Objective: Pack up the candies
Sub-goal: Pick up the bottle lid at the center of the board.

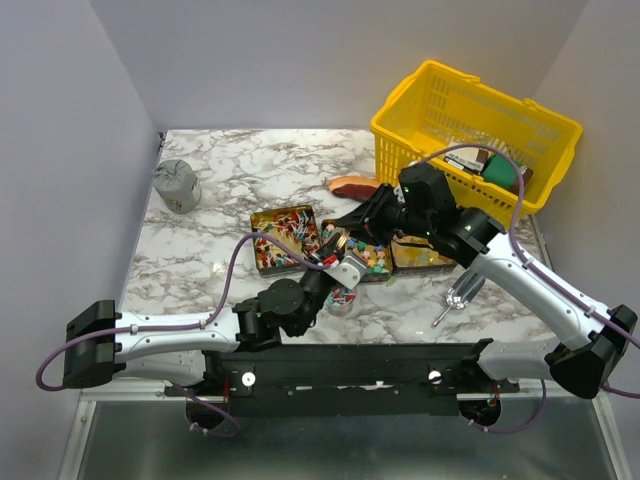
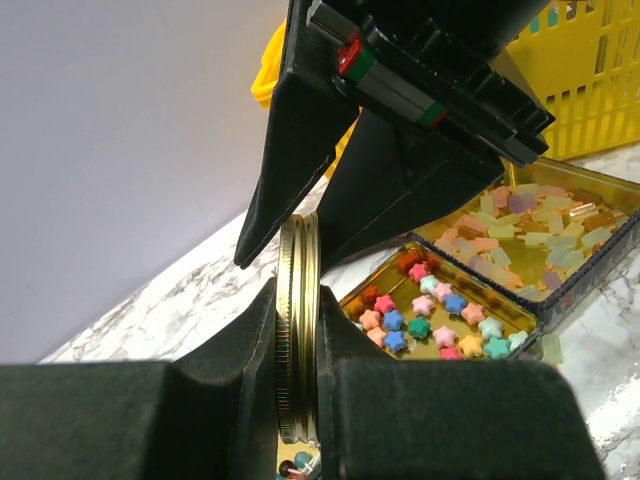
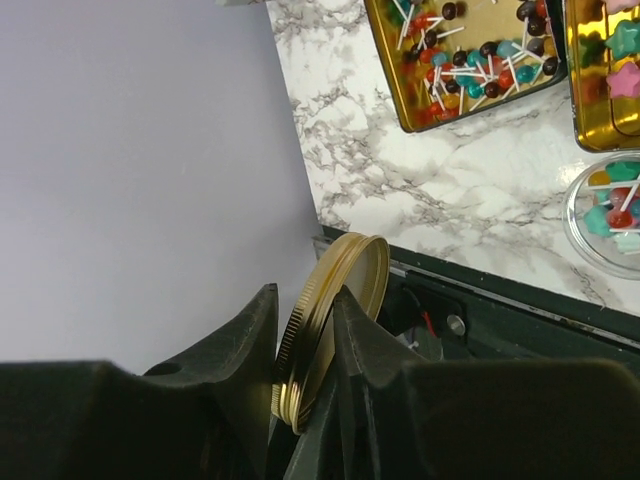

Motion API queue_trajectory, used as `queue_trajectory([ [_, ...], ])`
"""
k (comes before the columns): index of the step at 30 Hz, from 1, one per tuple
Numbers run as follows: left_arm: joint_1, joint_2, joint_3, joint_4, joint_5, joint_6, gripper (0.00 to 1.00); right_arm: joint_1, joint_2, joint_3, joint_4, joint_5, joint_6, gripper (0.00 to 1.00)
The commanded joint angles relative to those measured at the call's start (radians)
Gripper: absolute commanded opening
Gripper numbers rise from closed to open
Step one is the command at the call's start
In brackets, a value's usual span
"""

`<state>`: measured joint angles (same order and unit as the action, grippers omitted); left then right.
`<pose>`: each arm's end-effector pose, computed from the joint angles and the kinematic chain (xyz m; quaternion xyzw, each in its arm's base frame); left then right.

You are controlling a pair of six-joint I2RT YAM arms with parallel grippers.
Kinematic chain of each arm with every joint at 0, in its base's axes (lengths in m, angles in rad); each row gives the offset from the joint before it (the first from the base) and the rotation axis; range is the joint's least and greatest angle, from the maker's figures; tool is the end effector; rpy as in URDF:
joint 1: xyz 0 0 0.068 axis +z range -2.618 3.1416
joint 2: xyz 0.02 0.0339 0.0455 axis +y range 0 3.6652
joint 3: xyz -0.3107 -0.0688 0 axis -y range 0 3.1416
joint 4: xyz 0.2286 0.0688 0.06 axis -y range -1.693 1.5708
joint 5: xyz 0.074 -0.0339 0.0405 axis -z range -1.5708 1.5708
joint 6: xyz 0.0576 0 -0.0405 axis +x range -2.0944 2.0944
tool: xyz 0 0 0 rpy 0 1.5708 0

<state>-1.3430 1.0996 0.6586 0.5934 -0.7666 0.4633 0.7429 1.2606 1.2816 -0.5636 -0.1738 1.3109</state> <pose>0.0898 -0.2106 0.3646 0.2986 0.5968 -0.0793 0.7405 0.1880 0.1862 0.4067 0.2021 0.8447 0.4583 0.1888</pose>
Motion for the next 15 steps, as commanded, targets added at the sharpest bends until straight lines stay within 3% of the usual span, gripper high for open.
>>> queue_trajectory([
  [1,-0.015,-0.02,0.006,0.022,0.073,-0.077,0.25,0.006,0.005,-0.024,0.085,-0.032,0.069,0.25],
  [4,-0.013,-0.032,-0.002,0.003,0.09,-0.107,0.33,0.006,0.016,-0.041,0.122,-0.038,0.112,0.18],
  [9,-0.015,-0.055,-0.004,-0.038,0.096,-0.182,0.43,0.006,0.04,-0.047,0.169,-0.056,0.157,0.14],
  [13,-0.015,-0.096,-0.011,-0.095,0.098,-0.245,0.64,0.003,0.054,-0.034,0.188,-0.033,0.162,0.12],
  [15,-0.015,-0.125,-0.017,-0.124,0.096,-0.271,0.69,-0.007,0.063,-0.028,0.191,-0.021,0.151,0.12],
])
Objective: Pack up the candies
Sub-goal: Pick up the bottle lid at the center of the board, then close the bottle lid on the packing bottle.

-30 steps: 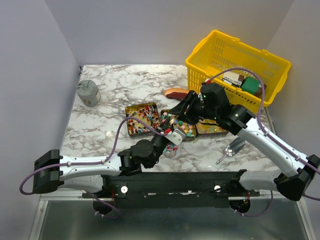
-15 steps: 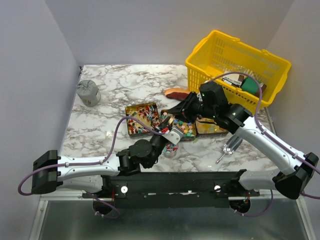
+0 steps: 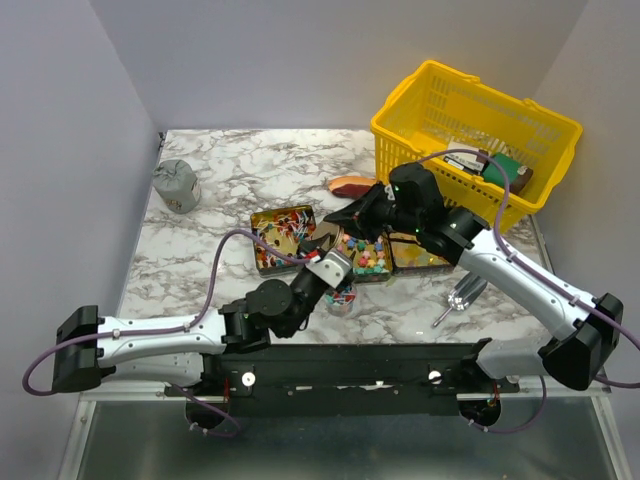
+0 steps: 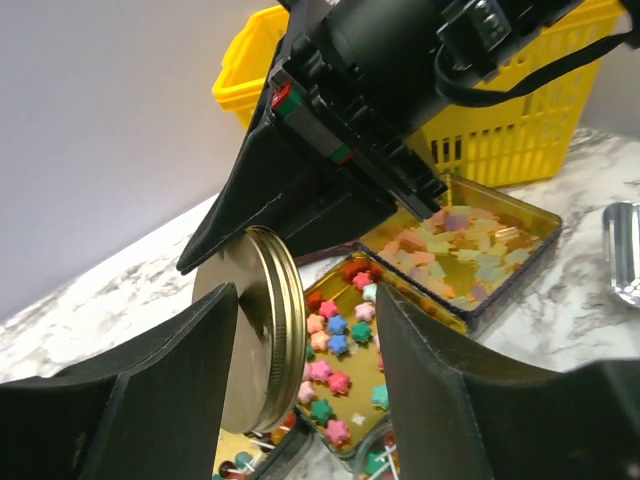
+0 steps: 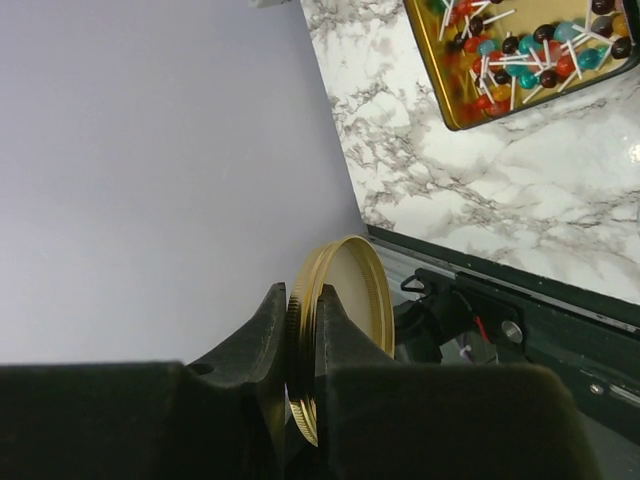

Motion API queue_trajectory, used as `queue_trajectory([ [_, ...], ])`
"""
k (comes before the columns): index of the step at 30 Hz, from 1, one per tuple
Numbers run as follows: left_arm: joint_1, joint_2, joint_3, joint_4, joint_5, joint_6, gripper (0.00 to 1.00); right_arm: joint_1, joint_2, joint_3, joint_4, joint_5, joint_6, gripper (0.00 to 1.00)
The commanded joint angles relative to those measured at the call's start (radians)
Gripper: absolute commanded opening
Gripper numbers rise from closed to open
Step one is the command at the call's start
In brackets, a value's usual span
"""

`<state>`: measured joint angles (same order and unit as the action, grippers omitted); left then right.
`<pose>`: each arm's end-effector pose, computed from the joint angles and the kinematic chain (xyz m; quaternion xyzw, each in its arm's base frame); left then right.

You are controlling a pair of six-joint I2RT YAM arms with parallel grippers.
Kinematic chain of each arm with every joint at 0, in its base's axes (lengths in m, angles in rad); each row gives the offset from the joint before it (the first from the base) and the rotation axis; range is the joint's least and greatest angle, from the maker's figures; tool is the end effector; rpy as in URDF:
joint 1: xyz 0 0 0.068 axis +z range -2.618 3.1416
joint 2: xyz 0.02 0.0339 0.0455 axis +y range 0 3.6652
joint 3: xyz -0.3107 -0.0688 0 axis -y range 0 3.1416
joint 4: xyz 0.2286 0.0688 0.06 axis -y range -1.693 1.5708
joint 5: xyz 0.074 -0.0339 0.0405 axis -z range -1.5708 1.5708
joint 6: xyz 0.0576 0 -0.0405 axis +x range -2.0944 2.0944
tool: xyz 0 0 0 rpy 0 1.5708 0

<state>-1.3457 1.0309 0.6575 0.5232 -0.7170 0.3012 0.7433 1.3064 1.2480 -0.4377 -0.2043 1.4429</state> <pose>0.0840 -0.1973 0.3700 0.2672 0.6102 -0.1558 0.7294 0.2021 0.2016 0.3979 0.2438 0.8207 0.4925 0.1563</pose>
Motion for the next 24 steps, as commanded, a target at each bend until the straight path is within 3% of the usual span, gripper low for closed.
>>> queue_trajectory([
  [1,-0.013,-0.067,-0.016,-0.089,0.045,-0.144,0.73,-0.018,0.019,0.005,0.067,0.014,0.007,0.12],
  [10,-0.013,-0.276,-0.064,-0.366,0.054,-0.399,0.82,-0.093,-0.056,-0.135,0.105,0.046,-0.172,0.02],
  [15,-0.01,-0.388,-0.009,-0.646,0.064,-0.701,0.82,-0.096,-0.136,-0.297,0.175,-0.003,-0.355,0.03],
  [20,-0.01,-0.399,-0.004,-0.808,0.06,-0.897,0.83,-0.096,-0.24,-0.488,0.342,-0.105,-0.461,0.04],
  [24,-0.003,-0.309,-0.016,-0.865,0.069,-1.028,0.84,-0.096,-0.337,-0.652,0.428,-0.138,-0.467,0.04],
])
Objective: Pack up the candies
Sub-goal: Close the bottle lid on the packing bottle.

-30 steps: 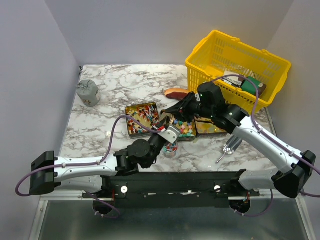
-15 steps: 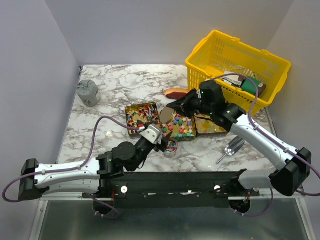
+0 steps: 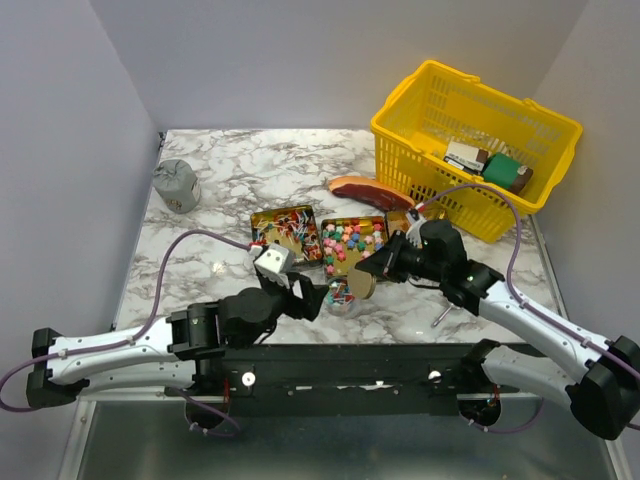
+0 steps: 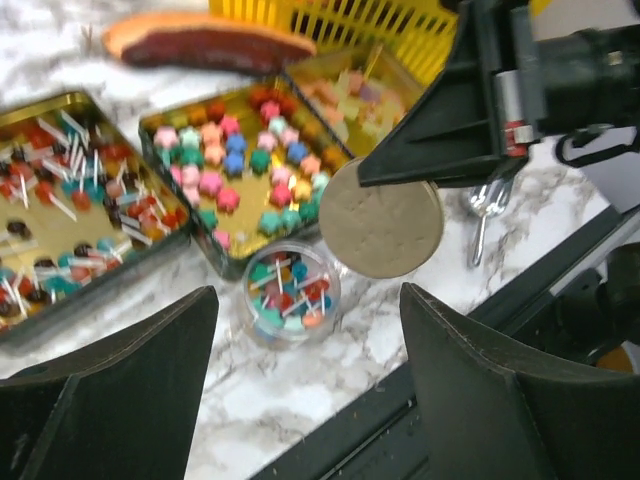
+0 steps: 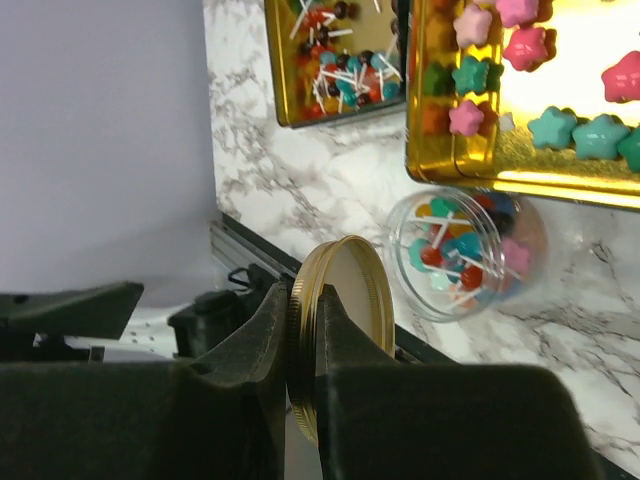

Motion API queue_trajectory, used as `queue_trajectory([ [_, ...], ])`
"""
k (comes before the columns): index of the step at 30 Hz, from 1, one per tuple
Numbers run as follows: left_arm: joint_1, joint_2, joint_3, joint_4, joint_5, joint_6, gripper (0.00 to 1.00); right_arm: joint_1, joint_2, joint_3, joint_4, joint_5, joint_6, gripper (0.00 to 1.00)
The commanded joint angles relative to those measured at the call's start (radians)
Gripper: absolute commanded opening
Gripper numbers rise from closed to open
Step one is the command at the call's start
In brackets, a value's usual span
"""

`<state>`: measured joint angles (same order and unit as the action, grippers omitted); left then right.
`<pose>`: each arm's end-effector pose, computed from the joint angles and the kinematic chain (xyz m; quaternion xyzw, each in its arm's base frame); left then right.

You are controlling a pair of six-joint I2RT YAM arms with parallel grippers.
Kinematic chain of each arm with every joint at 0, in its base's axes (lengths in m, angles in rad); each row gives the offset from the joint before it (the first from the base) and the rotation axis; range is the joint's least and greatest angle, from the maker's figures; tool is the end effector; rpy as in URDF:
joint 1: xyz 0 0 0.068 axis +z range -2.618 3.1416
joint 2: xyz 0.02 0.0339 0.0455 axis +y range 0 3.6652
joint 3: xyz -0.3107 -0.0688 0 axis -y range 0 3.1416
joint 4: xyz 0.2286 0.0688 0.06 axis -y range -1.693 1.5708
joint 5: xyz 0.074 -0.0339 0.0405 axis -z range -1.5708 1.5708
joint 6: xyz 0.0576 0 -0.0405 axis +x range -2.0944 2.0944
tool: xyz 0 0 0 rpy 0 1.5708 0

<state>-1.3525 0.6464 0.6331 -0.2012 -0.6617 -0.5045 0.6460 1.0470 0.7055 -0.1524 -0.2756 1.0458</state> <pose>0.0601 -0.1076 0.3322 0.1173 0.7551 -0.3236 0.5580 0.1615 0.1414 0.3012 0.0998 0.8474 0.4584 0.2485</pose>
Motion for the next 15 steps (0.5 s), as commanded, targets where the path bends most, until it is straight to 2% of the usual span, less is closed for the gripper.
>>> queue_trajectory([
  [1,0.031,0.099,0.01,-0.162,0.03,-0.251,0.84,0.001,-0.085,-0.124,0.193,-0.071,-0.073,0.04],
  [3,0.081,0.16,0.014,-0.175,0.083,-0.319,0.84,0.001,-0.094,-0.147,0.209,-0.085,-0.07,0.04],
  [5,0.186,0.191,-0.013,-0.159,0.193,-0.347,0.84,0.001,-0.094,-0.179,0.254,-0.102,-0.067,0.04],
  [8,0.33,0.19,-0.099,-0.049,0.388,-0.345,0.83,0.003,-0.079,-0.205,0.293,-0.093,-0.07,0.04],
  [15,0.42,0.191,-0.161,0.045,0.51,-0.342,0.83,0.001,-0.019,-0.253,0.41,-0.08,-0.03,0.04],
])
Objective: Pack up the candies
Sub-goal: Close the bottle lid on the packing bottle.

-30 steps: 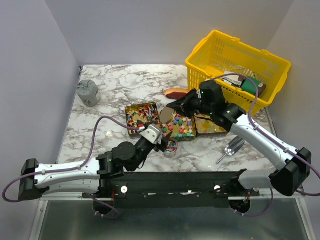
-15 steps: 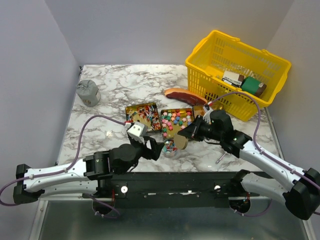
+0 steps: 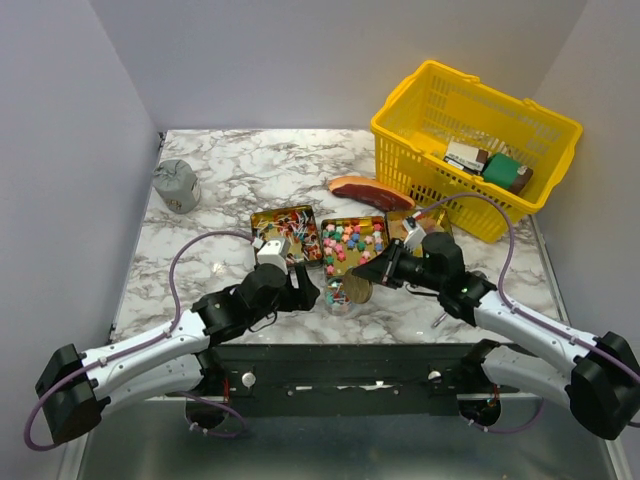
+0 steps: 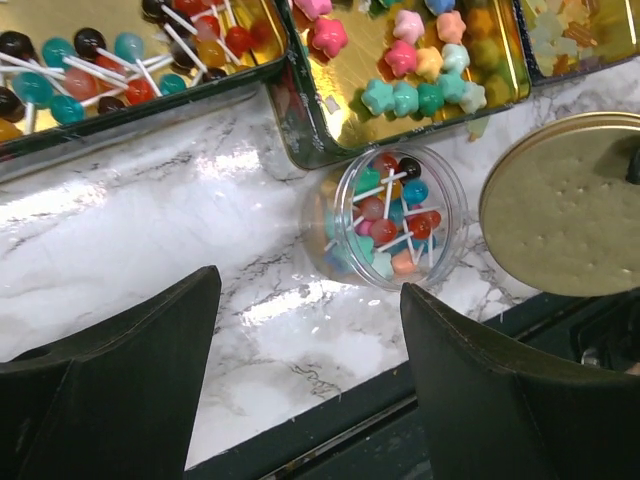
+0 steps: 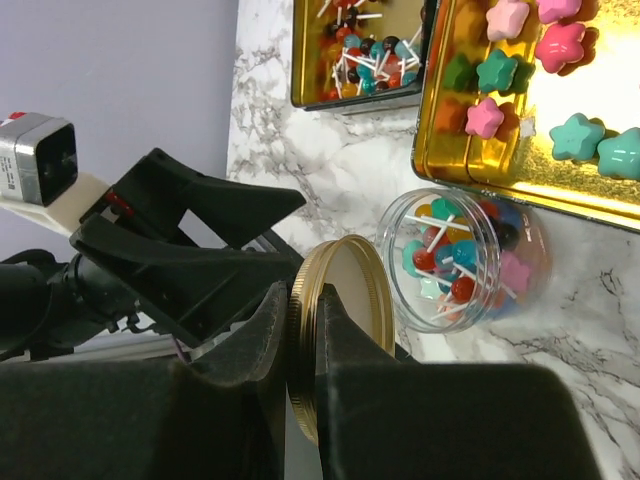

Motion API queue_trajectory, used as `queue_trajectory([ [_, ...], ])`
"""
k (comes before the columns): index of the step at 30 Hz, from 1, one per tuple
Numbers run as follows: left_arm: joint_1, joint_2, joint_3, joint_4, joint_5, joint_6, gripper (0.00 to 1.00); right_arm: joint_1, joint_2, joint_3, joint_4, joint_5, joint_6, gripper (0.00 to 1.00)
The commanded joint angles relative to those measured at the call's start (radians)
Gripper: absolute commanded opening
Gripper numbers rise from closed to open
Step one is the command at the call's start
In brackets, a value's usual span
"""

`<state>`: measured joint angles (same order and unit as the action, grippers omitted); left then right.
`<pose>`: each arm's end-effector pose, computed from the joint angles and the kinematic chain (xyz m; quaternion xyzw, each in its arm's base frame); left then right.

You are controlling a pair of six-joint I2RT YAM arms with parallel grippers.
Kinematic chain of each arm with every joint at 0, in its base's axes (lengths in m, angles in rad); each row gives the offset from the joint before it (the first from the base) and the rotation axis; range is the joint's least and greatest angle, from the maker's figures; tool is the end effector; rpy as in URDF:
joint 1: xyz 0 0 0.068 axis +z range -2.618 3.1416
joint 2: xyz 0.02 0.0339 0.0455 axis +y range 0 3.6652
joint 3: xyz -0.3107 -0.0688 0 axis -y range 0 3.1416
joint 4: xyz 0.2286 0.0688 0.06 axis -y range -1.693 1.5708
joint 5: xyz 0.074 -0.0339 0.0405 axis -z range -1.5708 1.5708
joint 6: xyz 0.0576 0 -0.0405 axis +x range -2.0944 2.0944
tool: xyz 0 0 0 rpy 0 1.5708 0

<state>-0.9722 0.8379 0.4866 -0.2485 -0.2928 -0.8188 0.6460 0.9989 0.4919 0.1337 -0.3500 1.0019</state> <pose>0.1005 -0.1179 0.2492 -0.0008 0.8776 -0.2797 0.3893 0.1479 0.1362 0.2695 0.0474 0.8180 0.5050 0.2715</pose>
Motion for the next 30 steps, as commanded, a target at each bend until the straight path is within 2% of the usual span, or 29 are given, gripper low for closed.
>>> queue_trajectory([
  [1,0.043,0.006,-0.016,0.109,0.153,-0.031,0.83,0.001,0.036,-0.048,0.151,-0.006,0.029,0.04],
  [10,0.053,0.078,-0.043,0.205,0.216,-0.048,0.82,0.001,0.11,-0.154,0.309,0.049,0.11,0.04],
  [17,0.059,0.122,-0.04,0.233,0.222,-0.042,0.82,0.003,0.156,-0.173,0.339,0.081,0.159,0.09],
  [19,0.061,0.13,-0.042,0.239,0.222,-0.042,0.82,0.001,0.165,-0.174,0.34,0.089,0.167,0.16],
  [21,0.061,0.136,-0.046,0.244,0.225,-0.042,0.82,0.001,0.181,-0.17,0.331,0.092,0.181,0.17],
  [26,0.066,0.148,-0.049,0.244,0.225,-0.039,0.82,0.001,0.199,-0.154,0.302,0.083,0.188,0.28],
  [30,0.069,0.164,-0.049,0.273,0.225,-0.037,0.82,0.001,0.191,-0.138,0.274,0.075,0.179,0.33],
])
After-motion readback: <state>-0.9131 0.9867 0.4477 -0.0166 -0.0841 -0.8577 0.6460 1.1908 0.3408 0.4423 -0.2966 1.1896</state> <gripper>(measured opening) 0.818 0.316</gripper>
